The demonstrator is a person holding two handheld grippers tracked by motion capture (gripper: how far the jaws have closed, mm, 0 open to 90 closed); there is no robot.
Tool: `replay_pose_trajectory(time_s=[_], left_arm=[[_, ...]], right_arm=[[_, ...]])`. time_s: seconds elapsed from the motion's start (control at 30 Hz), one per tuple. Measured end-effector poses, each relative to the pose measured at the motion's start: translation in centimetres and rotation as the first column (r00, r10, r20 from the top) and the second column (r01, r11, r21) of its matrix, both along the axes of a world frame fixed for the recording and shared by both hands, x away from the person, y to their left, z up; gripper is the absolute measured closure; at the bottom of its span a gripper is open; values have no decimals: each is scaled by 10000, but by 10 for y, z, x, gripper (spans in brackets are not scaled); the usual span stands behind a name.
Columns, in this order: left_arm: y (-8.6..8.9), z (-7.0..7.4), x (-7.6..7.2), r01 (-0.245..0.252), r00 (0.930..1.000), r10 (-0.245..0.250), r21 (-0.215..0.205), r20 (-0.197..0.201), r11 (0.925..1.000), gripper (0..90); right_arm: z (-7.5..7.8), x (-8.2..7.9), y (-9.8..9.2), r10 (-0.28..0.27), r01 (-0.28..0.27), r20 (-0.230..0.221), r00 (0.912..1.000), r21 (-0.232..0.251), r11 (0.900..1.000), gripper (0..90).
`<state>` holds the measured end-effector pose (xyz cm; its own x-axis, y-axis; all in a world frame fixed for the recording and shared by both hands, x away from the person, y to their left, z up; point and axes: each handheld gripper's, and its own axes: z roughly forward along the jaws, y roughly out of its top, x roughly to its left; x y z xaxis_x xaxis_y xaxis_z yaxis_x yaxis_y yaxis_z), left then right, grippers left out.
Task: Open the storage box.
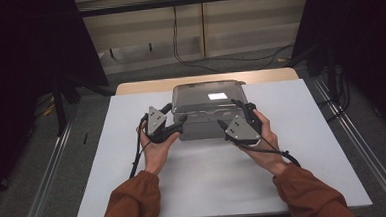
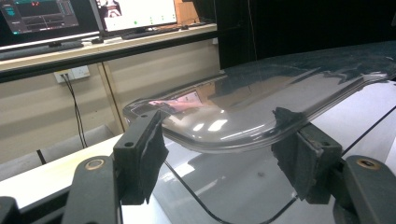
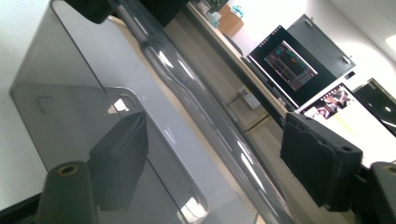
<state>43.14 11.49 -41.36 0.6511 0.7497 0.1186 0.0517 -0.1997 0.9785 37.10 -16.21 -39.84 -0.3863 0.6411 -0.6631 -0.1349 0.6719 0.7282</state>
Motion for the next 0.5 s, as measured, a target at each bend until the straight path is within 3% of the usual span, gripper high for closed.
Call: replay_pose_trajectory(time_s=[0.2,0.23,0.43,0.5], left_arm=[[0,0,1,2,10000,-1,-149,23,9999,350],[0,0,1,2,10000,-1,-149,23,9999,350],[0,-1,2,20,10000,-21,-357,-31,9994,350],[0,-1,2,19,10000,-21,-409,-47,9992,352]], right_arm=[[2,6,-13,-6,79,-606,9982,1190,9929,202],[2,6,-13,-6,79,-606,9982,1190,9929,202],[4,10,-34,-16,348,-1377,9905,2389,9704,206],[3,12,-38,14,392,-1550,9879,2589,9651,196]])
